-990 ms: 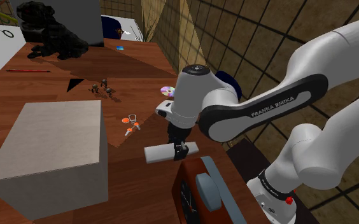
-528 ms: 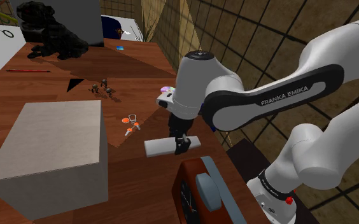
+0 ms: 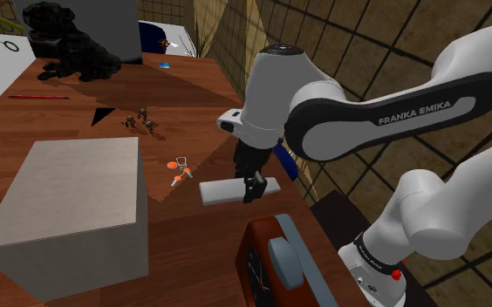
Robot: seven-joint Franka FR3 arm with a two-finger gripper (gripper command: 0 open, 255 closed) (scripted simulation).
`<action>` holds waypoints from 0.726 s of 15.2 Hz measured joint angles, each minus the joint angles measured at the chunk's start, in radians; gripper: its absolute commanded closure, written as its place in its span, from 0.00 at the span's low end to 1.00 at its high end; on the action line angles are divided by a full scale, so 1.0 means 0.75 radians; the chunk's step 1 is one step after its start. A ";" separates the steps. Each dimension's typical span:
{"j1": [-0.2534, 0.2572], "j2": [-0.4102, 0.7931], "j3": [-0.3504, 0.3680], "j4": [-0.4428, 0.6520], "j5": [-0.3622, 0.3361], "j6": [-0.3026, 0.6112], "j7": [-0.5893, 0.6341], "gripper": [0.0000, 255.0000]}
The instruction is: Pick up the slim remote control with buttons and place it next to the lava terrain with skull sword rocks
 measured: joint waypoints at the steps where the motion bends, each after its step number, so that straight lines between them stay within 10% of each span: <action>1: 0.000 -0.004 -0.002 0.015 0.000 -0.019 0.000 1.00; 11: -0.103 0.157 -0.118 0.211 -0.080 -0.067 -0.164 1.00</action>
